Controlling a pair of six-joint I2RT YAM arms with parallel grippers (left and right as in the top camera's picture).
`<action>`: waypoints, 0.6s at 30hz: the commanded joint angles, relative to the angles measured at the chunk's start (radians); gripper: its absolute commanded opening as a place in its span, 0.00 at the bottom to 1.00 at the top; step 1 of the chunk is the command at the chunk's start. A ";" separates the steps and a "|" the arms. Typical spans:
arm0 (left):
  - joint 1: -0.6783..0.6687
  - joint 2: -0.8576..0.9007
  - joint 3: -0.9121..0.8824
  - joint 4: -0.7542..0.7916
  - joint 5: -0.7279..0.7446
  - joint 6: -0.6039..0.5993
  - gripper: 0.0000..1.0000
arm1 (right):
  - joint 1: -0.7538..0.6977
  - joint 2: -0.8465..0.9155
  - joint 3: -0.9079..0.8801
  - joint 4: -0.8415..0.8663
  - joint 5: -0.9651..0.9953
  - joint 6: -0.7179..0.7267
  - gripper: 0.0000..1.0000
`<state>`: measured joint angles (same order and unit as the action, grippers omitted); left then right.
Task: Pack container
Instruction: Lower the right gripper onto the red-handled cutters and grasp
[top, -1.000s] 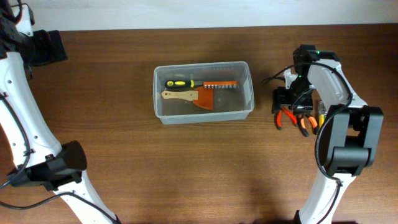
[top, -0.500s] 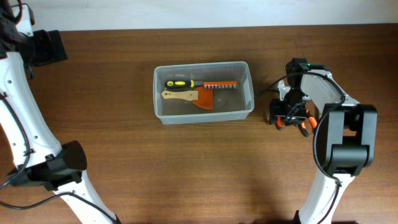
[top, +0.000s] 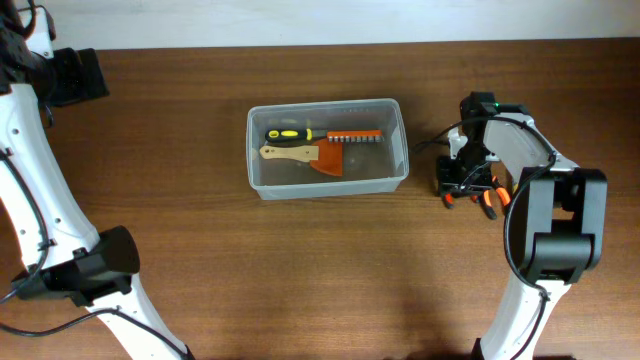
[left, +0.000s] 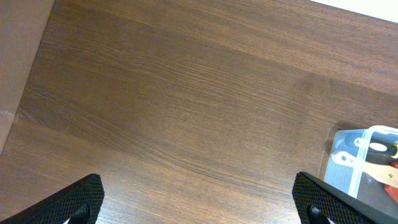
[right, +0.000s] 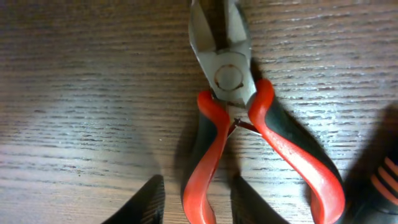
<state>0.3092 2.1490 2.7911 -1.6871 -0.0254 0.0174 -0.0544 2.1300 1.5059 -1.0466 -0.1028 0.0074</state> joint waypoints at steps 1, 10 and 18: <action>0.002 -0.011 0.004 0.000 0.011 -0.010 0.99 | 0.008 0.021 -0.026 0.015 -0.017 0.001 0.29; 0.002 -0.011 0.004 0.000 0.011 -0.010 0.99 | 0.008 0.021 -0.026 0.034 0.031 0.001 0.18; 0.002 -0.011 0.004 0.000 0.011 -0.010 0.99 | 0.007 0.021 0.006 0.064 0.047 0.001 0.04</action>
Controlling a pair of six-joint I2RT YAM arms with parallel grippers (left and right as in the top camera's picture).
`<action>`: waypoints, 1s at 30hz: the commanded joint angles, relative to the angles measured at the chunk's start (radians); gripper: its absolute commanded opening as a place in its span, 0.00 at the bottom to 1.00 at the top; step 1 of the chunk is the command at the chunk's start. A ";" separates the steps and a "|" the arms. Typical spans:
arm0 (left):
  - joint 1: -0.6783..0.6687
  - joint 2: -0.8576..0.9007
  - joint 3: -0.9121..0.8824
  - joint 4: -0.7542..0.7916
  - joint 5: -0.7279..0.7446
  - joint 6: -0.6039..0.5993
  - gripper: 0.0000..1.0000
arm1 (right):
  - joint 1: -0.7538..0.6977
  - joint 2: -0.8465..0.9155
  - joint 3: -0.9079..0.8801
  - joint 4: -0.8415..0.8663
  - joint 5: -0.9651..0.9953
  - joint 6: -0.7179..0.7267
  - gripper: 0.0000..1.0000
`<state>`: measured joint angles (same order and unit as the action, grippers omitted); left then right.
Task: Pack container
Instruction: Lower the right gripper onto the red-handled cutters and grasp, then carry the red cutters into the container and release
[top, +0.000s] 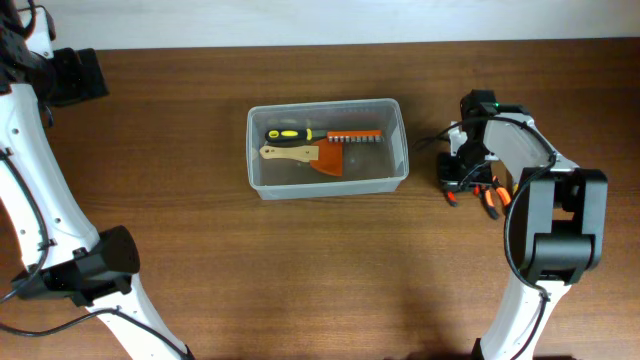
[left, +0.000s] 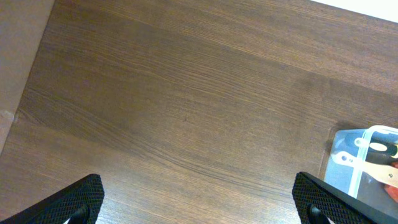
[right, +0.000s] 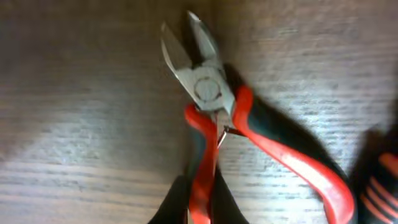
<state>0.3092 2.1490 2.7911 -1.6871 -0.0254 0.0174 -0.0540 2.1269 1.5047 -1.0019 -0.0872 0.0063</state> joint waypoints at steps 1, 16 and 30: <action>0.002 -0.011 0.004 0.000 0.011 -0.010 0.99 | 0.007 0.021 0.025 0.010 0.031 0.002 0.04; 0.002 -0.011 0.004 0.000 0.011 -0.010 0.99 | 0.216 -0.162 0.584 -0.282 0.027 -0.039 0.04; 0.002 -0.011 0.004 0.000 0.011 -0.010 0.99 | 0.603 -0.036 0.564 -0.124 -0.080 -0.795 0.04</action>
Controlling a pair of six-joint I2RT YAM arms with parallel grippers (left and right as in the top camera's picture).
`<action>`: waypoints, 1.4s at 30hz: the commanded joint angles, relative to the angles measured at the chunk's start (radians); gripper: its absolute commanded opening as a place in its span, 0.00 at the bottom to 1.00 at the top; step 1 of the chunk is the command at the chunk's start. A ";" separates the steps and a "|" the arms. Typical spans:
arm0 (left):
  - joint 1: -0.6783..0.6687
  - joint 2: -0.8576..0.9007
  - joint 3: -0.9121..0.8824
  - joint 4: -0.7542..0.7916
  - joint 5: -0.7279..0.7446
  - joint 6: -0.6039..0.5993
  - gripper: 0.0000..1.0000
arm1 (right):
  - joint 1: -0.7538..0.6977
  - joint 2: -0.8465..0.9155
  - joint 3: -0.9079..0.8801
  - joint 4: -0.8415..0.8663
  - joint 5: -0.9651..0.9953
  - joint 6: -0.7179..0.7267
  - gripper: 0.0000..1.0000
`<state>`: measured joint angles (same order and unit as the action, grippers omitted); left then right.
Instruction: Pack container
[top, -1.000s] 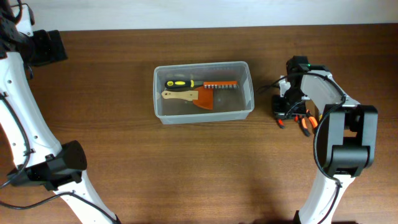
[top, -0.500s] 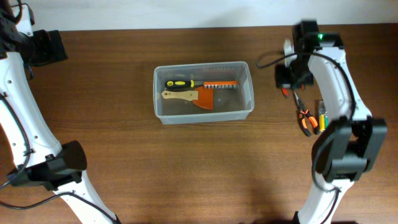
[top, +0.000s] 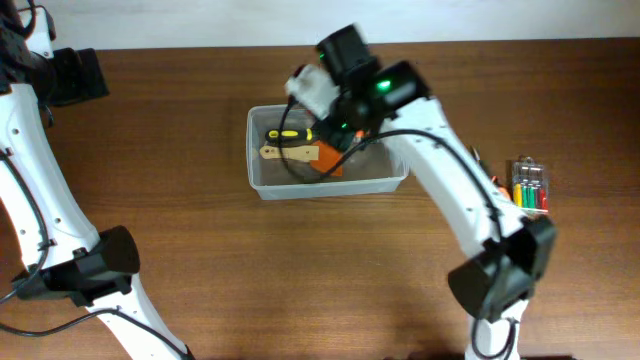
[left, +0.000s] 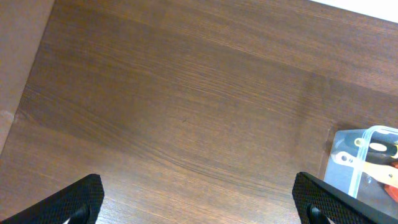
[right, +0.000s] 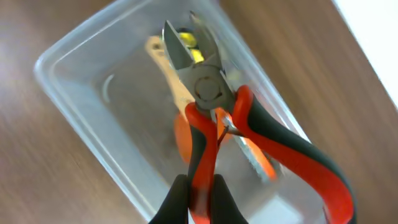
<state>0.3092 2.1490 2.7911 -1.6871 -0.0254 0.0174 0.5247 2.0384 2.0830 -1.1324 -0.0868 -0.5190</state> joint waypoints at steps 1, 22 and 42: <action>0.002 -0.011 0.004 0.000 0.011 -0.010 0.99 | 0.033 0.071 -0.014 0.006 -0.106 -0.312 0.04; 0.002 -0.011 0.004 0.000 0.011 -0.010 0.99 | 0.063 0.187 0.035 -0.052 -0.043 -0.321 0.32; 0.000 -0.011 0.004 0.000 0.011 -0.010 0.99 | -0.762 -0.050 0.060 -0.172 -0.149 0.424 0.65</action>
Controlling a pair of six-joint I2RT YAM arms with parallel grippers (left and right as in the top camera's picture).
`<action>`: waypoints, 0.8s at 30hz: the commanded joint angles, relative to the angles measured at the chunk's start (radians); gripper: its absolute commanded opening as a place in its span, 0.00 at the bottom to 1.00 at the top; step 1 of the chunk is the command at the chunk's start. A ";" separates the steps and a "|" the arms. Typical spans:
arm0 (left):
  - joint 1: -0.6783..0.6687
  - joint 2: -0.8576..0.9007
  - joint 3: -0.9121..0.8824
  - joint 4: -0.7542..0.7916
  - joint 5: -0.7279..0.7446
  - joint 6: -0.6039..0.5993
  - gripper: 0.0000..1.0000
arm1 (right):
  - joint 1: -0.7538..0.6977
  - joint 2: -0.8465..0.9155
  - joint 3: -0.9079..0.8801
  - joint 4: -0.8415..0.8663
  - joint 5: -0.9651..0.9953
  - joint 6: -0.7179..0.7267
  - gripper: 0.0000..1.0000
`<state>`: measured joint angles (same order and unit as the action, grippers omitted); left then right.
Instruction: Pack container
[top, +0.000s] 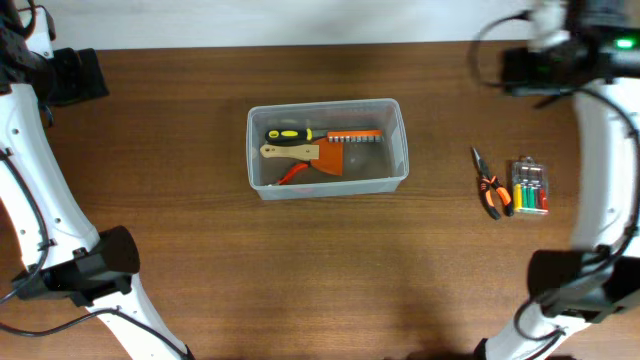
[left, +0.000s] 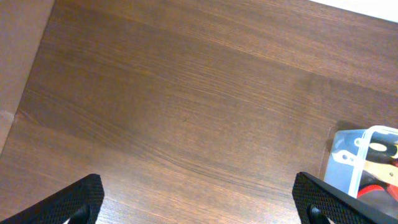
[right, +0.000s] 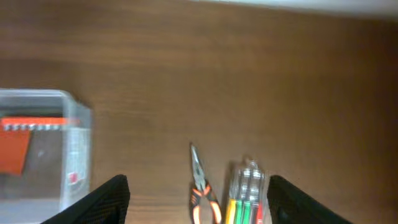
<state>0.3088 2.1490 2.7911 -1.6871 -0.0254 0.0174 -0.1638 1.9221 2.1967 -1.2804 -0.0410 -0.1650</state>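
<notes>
The clear plastic container (top: 326, 148) sits mid-table. In it lie a yellow-black screwdriver (top: 288, 134), a wooden-handled orange scraper (top: 300, 154), an orange toothed blade (top: 355, 135) and red-handled cutters (top: 290, 176). Orange-black needle-nose pliers (top: 487, 186) and a clear pack of coloured screwdrivers (top: 530, 186) rest on the table to the right. My right gripper (right: 198, 200) hangs open and empty high over the pliers (right: 200, 186) and pack (right: 245, 196). My left gripper (left: 199, 202) is open over bare wood at the far left, the container's corner (left: 367, 158) at its right.
The wooden table (top: 200, 250) ends at a pale wall strip along the far edge. The left arm's base (top: 95, 265) stands at the front left and the right arm's base (top: 570, 280) at the front right.
My right gripper held the red cutters above the container. Now the cutters lie inside it, and the gripper is open and empty, high at the far right. The left arm is unmoved.
My right gripper first stood open around a handle of the red cutters on the table at the right. It was then shut on that handle, later held the cutters over the container, and now they lie inside with the gripper open.
</notes>
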 joint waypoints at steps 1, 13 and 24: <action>0.002 -0.011 0.004 0.000 0.011 -0.010 0.99 | -0.093 0.081 -0.068 -0.039 -0.199 0.070 0.63; 0.004 -0.011 0.004 0.000 0.011 -0.010 0.99 | -0.118 0.214 -0.366 -0.022 -0.050 0.045 0.59; 0.004 -0.011 0.004 0.000 0.011 -0.010 0.99 | -0.100 0.217 -0.626 0.123 0.006 0.038 0.59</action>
<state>0.3092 2.1490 2.7911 -1.6871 -0.0254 0.0174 -0.2813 2.1368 1.6375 -1.1828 -0.0433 -0.1177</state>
